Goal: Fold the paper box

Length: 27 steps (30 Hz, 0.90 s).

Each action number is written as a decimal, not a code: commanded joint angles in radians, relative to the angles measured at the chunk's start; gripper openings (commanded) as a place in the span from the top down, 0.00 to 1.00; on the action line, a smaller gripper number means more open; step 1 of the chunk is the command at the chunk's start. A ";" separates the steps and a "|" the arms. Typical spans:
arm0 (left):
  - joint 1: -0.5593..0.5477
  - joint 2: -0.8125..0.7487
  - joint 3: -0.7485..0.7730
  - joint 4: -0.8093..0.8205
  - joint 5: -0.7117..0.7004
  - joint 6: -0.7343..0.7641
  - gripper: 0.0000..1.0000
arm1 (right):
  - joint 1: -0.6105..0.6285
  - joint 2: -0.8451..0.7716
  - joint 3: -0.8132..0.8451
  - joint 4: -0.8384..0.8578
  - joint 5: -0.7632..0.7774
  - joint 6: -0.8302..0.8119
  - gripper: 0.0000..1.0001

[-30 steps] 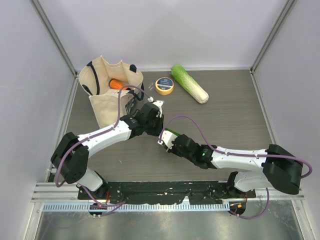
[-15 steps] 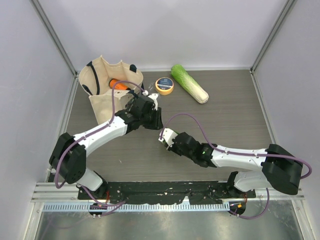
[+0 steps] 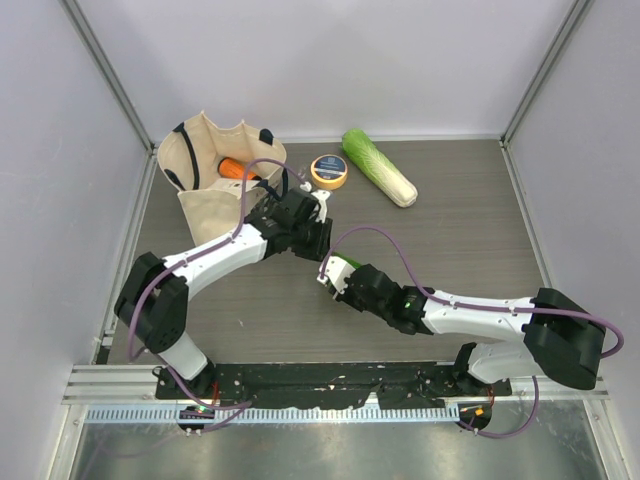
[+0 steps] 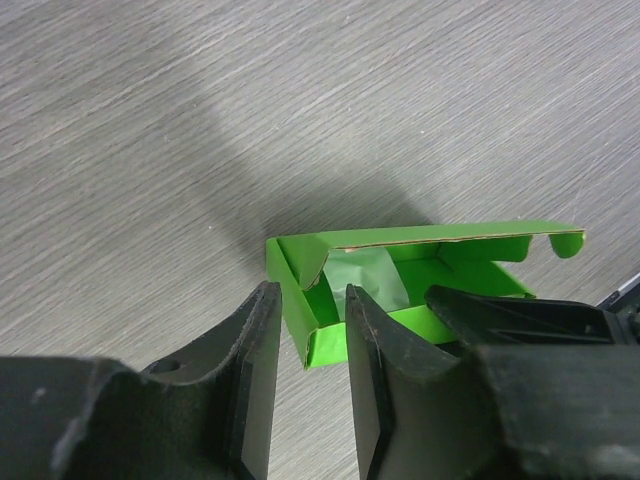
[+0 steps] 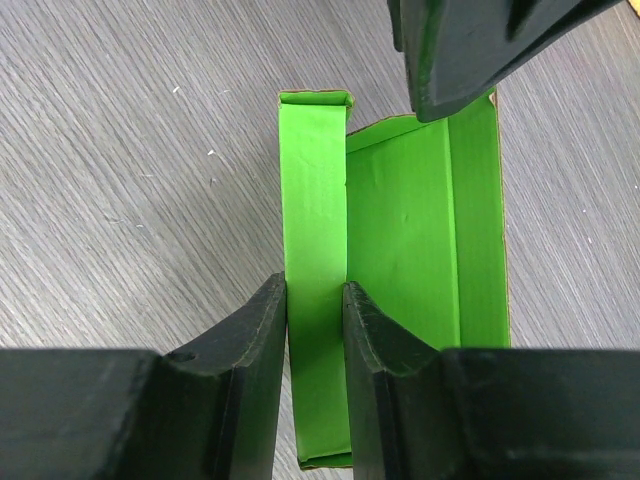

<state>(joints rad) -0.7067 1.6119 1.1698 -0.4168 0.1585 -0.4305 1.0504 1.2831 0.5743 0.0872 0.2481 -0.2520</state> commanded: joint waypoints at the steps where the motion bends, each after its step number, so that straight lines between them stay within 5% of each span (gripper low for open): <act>1: -0.016 0.016 0.057 -0.025 -0.019 0.039 0.64 | -0.004 0.002 0.013 -0.015 -0.032 0.023 0.87; 10: -0.031 0.052 0.080 -0.008 -0.051 0.047 0.61 | -0.004 0.004 0.015 -0.015 -0.036 0.022 0.88; 22: -0.046 0.068 0.079 0.007 -0.123 0.065 1.00 | -0.004 0.005 0.021 -0.021 -0.033 0.025 0.89; 27: -0.106 0.005 0.051 -0.027 -0.250 0.072 1.00 | -0.020 0.025 0.022 -0.024 -0.010 0.065 0.90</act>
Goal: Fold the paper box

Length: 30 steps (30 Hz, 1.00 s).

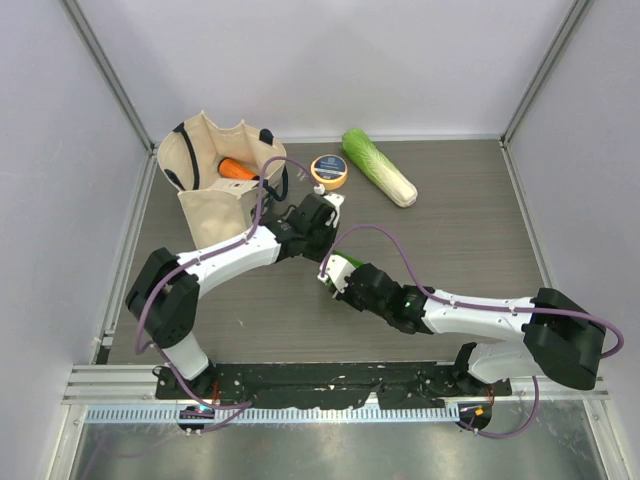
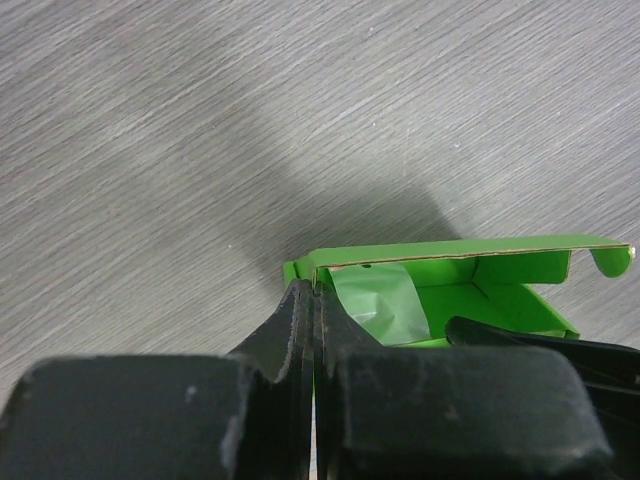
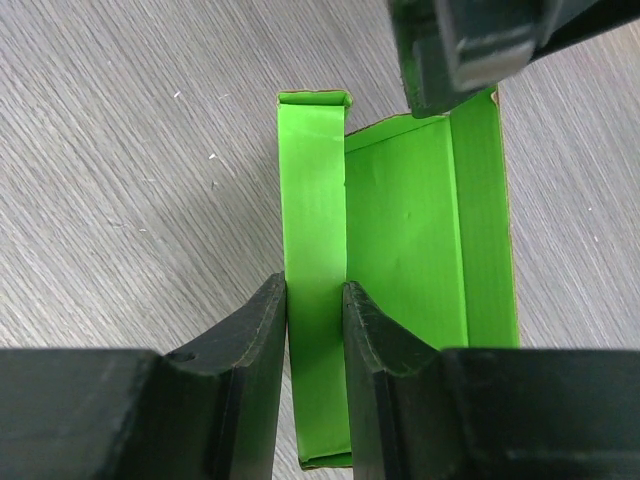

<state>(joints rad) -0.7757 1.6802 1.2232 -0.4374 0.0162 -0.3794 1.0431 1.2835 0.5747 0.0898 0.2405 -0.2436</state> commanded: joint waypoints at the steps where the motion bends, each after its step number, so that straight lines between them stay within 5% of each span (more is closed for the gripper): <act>1: -0.043 -0.079 -0.019 -0.004 -0.119 0.017 1.00 | -0.015 0.030 0.024 -0.030 -0.003 0.063 0.90; 13: -0.071 -0.267 -0.209 0.100 -0.073 -0.059 1.00 | -0.051 0.030 0.024 -0.036 -0.010 0.107 0.84; 24: -0.071 -0.243 -0.214 0.095 -0.088 -0.098 1.00 | -0.060 0.039 0.040 -0.039 -0.027 0.122 0.86; 27: -0.054 -0.234 -0.183 0.062 -0.056 -0.139 0.97 | -0.072 -0.001 0.074 -0.062 -0.024 0.208 0.72; 30: -0.031 -0.234 -0.177 0.063 0.014 -0.197 0.84 | -0.098 -0.039 0.099 -0.079 -0.086 0.289 0.57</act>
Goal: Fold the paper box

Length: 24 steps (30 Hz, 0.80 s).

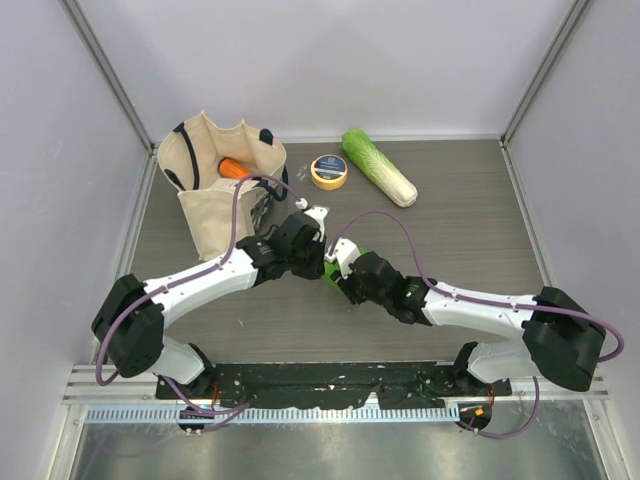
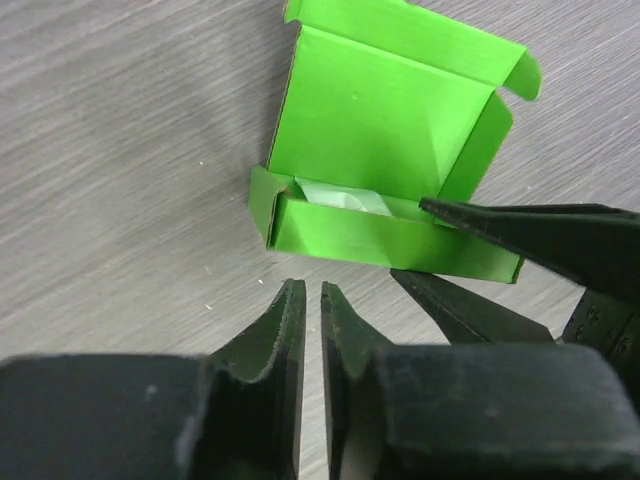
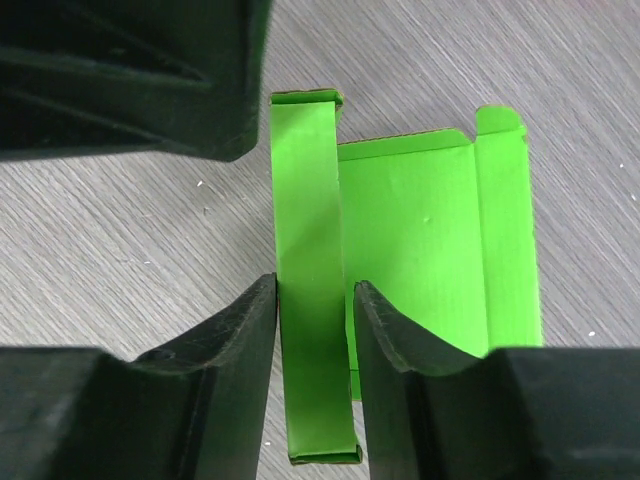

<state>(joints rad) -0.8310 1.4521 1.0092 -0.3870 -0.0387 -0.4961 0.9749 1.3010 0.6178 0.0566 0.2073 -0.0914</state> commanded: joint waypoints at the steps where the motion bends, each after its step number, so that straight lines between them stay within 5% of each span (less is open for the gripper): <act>1: 0.027 -0.012 0.037 0.016 0.082 -0.094 0.75 | -0.028 -0.062 0.063 -0.050 -0.054 0.146 0.53; 7: 0.032 -0.065 0.040 -0.030 0.085 -0.121 0.49 | -0.028 -0.126 0.083 -0.130 -0.048 0.226 0.38; 13: 0.033 -0.098 0.008 -0.056 0.109 -0.156 0.46 | -0.050 -0.236 0.126 -0.213 0.057 0.340 0.34; 17: 0.033 -0.102 -0.014 -0.052 0.152 -0.185 0.44 | -0.194 -0.278 0.151 -0.317 0.097 0.517 0.32; 24: 0.033 -0.039 -0.014 0.014 0.243 -0.266 0.39 | -0.549 -0.174 0.163 -0.453 -0.127 0.676 0.34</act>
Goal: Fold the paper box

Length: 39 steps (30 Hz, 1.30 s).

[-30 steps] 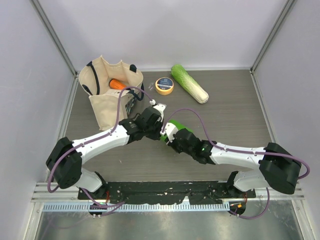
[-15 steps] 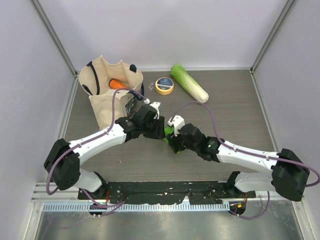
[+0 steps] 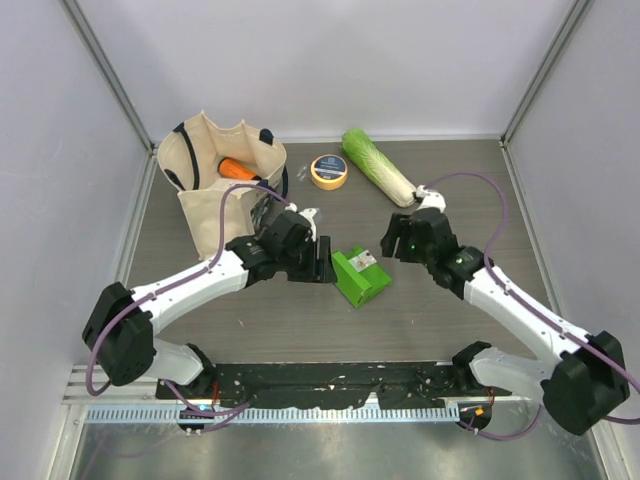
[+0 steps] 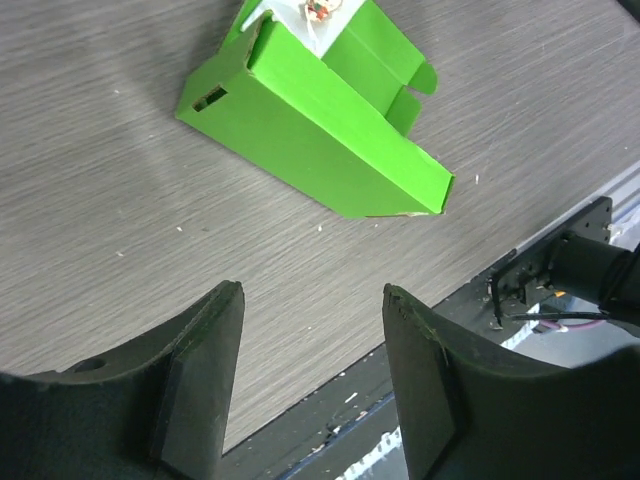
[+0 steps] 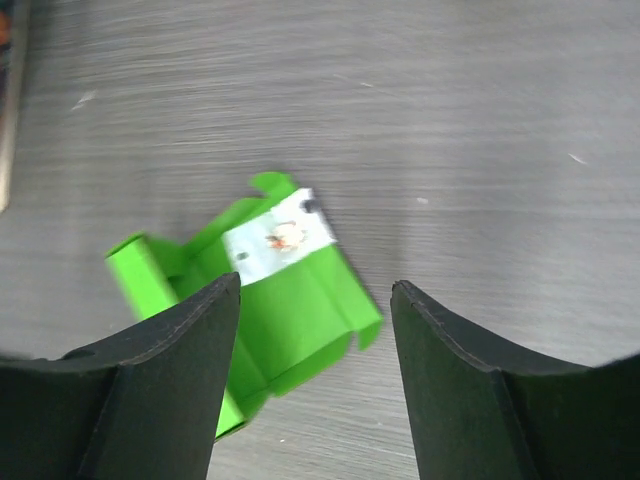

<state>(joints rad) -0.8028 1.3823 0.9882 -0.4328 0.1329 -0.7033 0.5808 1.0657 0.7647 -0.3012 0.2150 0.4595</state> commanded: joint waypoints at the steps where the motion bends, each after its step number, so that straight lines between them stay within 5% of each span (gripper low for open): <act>1: 0.005 0.038 0.009 0.066 0.086 -0.065 0.40 | -0.170 0.075 0.010 -0.067 -0.197 0.104 0.34; 4: 0.004 0.044 -0.014 0.124 0.097 -0.091 0.41 | -0.180 0.125 -0.002 0.031 -0.292 0.105 0.35; 10: 0.002 0.064 0.007 0.077 0.034 -0.136 0.38 | -0.229 0.235 0.001 -0.050 -0.263 0.269 0.38; 15: 0.002 0.109 0.061 -0.017 -0.030 -0.179 0.46 | -0.222 0.200 -0.126 0.016 -0.282 0.418 0.59; 20: 0.002 0.141 0.044 0.048 0.030 -0.183 0.47 | -0.099 0.189 -0.139 -0.030 -0.137 0.518 0.59; 30: 0.002 0.124 -0.008 0.104 0.060 -0.162 0.45 | -0.070 0.284 -0.159 0.050 -0.022 0.567 0.66; 39: -0.015 0.147 -0.074 0.192 0.073 -0.203 0.65 | -0.015 0.306 -0.179 0.132 0.089 0.547 0.96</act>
<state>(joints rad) -0.8055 1.5269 0.9314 -0.3237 0.1925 -0.8860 0.5323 1.3754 0.5983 -0.2222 0.1848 1.0054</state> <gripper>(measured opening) 0.375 0.117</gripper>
